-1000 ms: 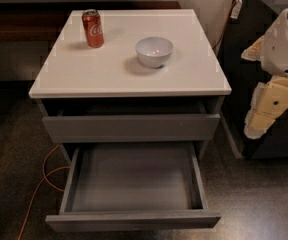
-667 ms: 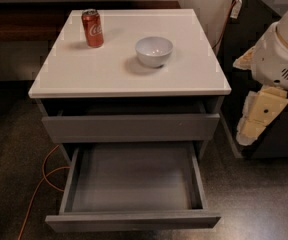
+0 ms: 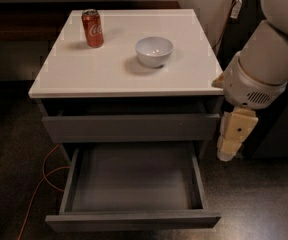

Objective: Close middle drawer

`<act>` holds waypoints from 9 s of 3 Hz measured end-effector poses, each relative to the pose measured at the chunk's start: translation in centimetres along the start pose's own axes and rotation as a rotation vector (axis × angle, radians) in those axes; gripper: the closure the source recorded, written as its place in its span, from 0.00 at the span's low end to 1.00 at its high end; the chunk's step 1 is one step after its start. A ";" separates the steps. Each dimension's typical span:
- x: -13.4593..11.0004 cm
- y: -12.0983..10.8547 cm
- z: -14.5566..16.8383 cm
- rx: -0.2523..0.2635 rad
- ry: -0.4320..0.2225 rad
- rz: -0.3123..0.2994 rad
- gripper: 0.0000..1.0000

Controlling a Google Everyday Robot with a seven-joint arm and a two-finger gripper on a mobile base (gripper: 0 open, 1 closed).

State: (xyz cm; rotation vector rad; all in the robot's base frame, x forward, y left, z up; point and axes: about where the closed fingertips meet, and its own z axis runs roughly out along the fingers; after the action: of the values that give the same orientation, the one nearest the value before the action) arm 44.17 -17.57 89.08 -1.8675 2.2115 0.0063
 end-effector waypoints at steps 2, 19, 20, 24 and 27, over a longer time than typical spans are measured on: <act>-2.0 1.4 5.4 0.049 0.021 -0.047 0.00; -16.2 17.4 45.2 -0.344 -0.125 -0.126 1.00; -16.6 17.8 45.8 -0.324 -0.103 -0.122 1.00; -15.3 15.7 47.1 -0.190 -0.026 -0.047 1.00; -13.1 9.3 48.7 -0.078 -0.084 -0.020 1.00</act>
Offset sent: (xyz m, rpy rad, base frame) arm 0.0016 0.0493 -0.0854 -0.0503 -0.0941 0.0338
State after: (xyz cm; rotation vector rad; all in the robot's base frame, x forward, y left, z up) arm 46.02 4.64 42.89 -1.8933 2.1657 0.1669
